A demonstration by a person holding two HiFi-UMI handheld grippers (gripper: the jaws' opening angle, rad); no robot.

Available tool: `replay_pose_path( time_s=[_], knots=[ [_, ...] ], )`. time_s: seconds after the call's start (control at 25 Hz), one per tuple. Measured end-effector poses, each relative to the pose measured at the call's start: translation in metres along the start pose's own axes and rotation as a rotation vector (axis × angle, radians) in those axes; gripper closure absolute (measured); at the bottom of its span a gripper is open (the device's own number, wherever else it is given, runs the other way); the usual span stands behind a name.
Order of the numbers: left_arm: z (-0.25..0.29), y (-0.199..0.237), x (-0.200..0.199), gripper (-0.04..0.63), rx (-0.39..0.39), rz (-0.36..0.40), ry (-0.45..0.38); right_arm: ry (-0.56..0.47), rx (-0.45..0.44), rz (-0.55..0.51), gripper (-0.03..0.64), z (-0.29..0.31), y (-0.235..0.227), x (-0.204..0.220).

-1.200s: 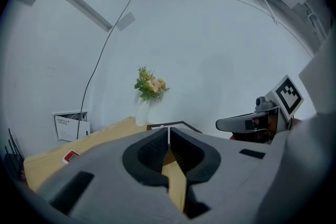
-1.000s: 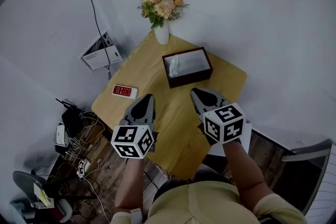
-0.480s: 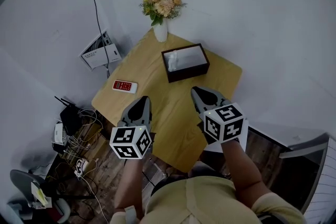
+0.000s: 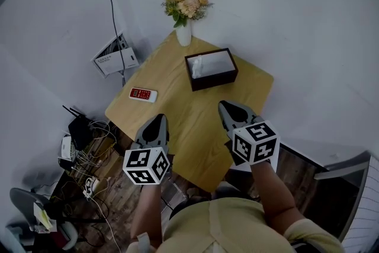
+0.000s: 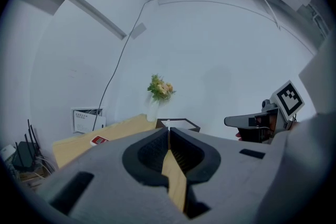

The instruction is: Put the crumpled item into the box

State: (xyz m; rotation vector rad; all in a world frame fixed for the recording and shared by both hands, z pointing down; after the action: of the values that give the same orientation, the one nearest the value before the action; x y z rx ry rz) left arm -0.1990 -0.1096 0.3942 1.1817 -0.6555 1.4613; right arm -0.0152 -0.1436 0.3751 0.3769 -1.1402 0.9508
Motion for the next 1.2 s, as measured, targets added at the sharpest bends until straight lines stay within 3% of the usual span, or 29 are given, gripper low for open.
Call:
replay_pose_path(
  time_s=[1.2],
  knots=[
    [-0.005,0.002,0.017,0.563,-0.031,-0.028,0.032,0.032,-0.029,-0.016,0.588,0.006,0.003,0.011]
  ],
)
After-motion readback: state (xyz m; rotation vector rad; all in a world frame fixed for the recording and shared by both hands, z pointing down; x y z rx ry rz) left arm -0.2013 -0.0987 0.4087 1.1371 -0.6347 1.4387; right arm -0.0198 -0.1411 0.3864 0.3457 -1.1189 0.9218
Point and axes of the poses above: the fingertips, and each gripper's own axes: z forward along the fingers, y to its left, x out of its underside, the point moved 1 cm from there along -z, backward along the fingers, and after that the axes turned 9 degrees about y, right-handed, at the moved point
